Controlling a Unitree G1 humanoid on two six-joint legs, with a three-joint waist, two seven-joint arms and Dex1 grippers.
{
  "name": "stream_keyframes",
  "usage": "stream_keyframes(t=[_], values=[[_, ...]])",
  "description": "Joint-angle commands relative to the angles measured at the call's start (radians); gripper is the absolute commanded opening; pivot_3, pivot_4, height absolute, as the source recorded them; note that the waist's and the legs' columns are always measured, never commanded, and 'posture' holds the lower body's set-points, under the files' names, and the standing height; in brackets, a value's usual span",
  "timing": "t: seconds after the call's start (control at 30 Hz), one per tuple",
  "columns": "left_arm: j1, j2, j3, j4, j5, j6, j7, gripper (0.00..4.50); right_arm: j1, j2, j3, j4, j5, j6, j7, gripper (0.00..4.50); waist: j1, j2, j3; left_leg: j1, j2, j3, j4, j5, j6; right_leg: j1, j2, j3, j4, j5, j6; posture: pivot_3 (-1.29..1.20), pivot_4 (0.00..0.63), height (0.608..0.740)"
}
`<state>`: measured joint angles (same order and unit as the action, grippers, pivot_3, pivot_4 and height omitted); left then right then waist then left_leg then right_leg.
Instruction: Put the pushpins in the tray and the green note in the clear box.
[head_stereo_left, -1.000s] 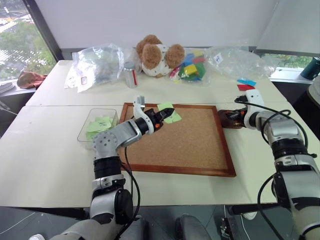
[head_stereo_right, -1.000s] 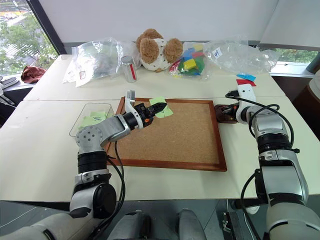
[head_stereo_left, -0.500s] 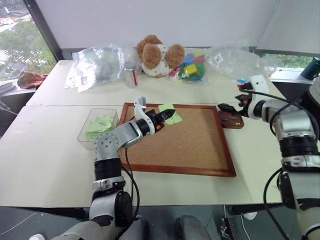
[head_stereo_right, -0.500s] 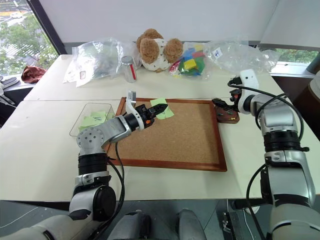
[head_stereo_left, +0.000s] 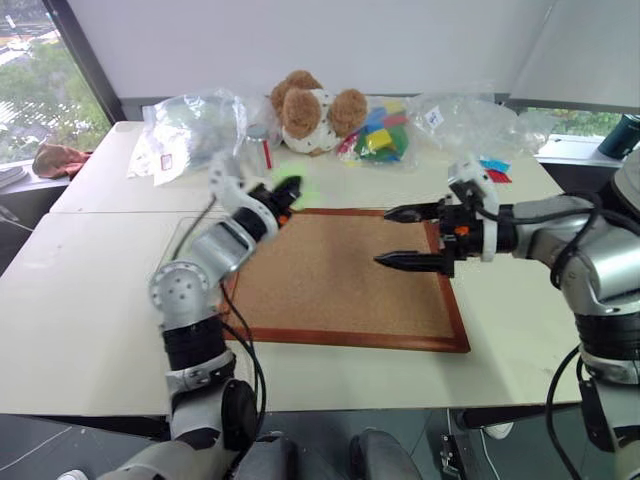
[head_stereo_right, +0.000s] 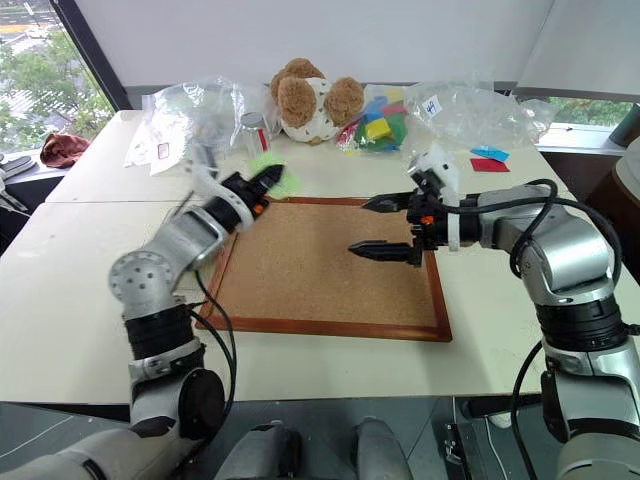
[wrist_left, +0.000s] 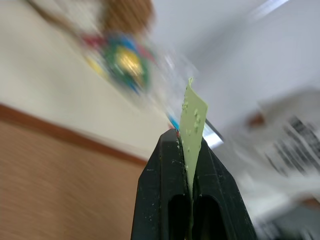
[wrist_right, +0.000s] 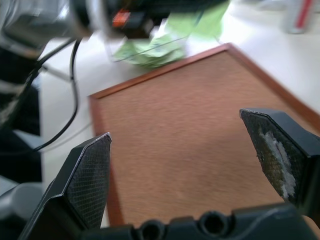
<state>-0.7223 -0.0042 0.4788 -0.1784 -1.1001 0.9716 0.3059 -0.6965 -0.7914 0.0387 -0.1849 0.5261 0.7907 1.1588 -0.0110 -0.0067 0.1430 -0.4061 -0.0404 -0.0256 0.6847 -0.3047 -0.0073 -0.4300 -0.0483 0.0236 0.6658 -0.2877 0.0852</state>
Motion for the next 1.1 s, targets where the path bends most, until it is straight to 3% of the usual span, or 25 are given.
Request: stream_keyframes(t=[0.03, 0.2, 0.33, 0.53, 0.67, 0.87, 1.1], values=[[-0.008, 0.095, 0.056, -0.126, 0.004, -0.075, 0.056, 0.00, -0.042, 0.023, 0.018, -0.019, 0.011, -0.024, 0.007, 4.48, -0.001, 0.000, 0.000, 0.000, 0.000, 0.000, 0.000, 0.000, 0.000, 0.000, 0.000, 0.000, 0.000, 0.000, 0.000, 0.00, 0.150, 0.740], [0.051, 0.246, 0.099, -0.150, -0.008, -0.058, 0.120, 0.00, -0.060, 0.048, 0.053, -0.004, -0.002, -0.047, 0.015, 4.48, 0.005, 0.000, 0.000, 0.000, 0.000, 0.000, 0.000, 0.000, 0.000, 0.000, 0.000, 0.000, 0.000, 0.000, 0.000, 0.00, 0.150, 0.740], [0.146, 0.386, 0.057, -0.124, 0.032, 0.028, 0.085, 0.00, -0.075, 0.065, 0.077, 0.016, -0.014, -0.069, 0.016, 4.48, 0.004, -0.001, 0.000, 0.000, 0.000, -0.001, 0.000, 0.000, 0.000, 0.000, 0.000, -0.001, 0.000, 0.000, 0.000, 0.00, 0.150, 0.740], [0.226, 0.433, 0.034, -0.045, 0.058, 0.115, 0.110, 0.00, -0.079, 0.069, 0.083, -0.005, 0.000, -0.070, 0.021, 4.48, 0.003, -0.001, 0.000, 0.000, 0.000, -0.001, 0.000, 0.000, 0.000, 0.000, 0.000, -0.001, 0.000, 0.000, 0.000, 0.00, 0.150, 0.740], [0.242, 0.473, 0.009, 0.004, 0.113, 0.126, 0.054, 1.31, -0.058, 0.062, 0.072, -0.048, 0.019, -0.047, 0.005, 4.50, 0.001, -0.001, 0.000, 0.000, 0.000, -0.001, 0.000, 0.000, 0.000, 0.000, 0.000, -0.001, 0.000, 0.000, 0.000, 0.00, 0.150, 0.740], [0.222, 0.506, -0.001, 0.024, 0.133, 0.170, 0.004, 4.46, -0.022, 0.051, 0.060, -0.081, 0.024, -0.033, -0.022, 4.50, 0.001, -0.002, 0.000, 0.000, 0.000, -0.001, 0.000, 0.000, 0.000, 0.000, -0.001, -0.001, 0.000, 0.000, 0.000, 0.00, 0.150, 0.740], [0.180, 0.619, -0.066, -0.001, 0.236, 0.130, -0.131, 4.46, -0.025, 0.053, 0.070, -0.058, 0.012, -0.045, -0.029, 4.50, 0.000, -0.002, 0.000, 0.000, 0.000, -0.001, 0.000, 0.000, 0.000, 0.000, -0.001, -0.001, 0.000, 0.000, 0.000, 0.00, 0.150, 0.740]])
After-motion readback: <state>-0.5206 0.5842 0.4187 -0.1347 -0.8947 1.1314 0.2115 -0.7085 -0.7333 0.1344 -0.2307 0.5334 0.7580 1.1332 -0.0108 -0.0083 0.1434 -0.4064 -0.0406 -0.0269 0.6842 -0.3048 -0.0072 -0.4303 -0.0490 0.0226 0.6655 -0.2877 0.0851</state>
